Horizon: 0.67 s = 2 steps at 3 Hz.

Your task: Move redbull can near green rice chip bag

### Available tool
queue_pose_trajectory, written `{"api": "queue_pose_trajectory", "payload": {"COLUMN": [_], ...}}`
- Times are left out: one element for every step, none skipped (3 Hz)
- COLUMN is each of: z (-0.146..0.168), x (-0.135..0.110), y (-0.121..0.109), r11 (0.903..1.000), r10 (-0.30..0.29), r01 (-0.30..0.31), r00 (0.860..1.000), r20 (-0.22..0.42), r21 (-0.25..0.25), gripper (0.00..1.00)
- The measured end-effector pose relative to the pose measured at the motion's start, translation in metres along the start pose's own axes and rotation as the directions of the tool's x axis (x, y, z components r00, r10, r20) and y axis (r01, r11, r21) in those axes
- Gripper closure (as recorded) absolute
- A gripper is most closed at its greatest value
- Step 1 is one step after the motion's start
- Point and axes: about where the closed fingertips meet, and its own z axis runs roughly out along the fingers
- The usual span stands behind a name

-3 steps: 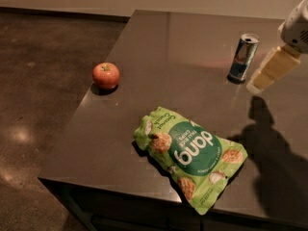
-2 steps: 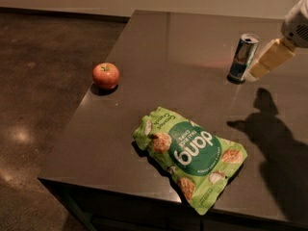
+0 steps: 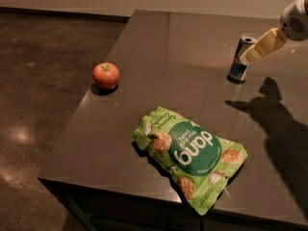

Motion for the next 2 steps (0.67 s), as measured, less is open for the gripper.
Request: {"api": "queue_pose_trajectory", "payload": {"z": [0.018, 0.034], "x": [-0.005, -0.011], "y": [-0.008, -0.008], "r11": [0.9977, 0.9933], "r10": [0.063, 0.1], "r01": [-0.062, -0.098], "r00": [0.998, 0.995], "r20": [0.012, 0.027], "r21": [-0.025, -0.061], "gripper": [0.0, 0.0]}}
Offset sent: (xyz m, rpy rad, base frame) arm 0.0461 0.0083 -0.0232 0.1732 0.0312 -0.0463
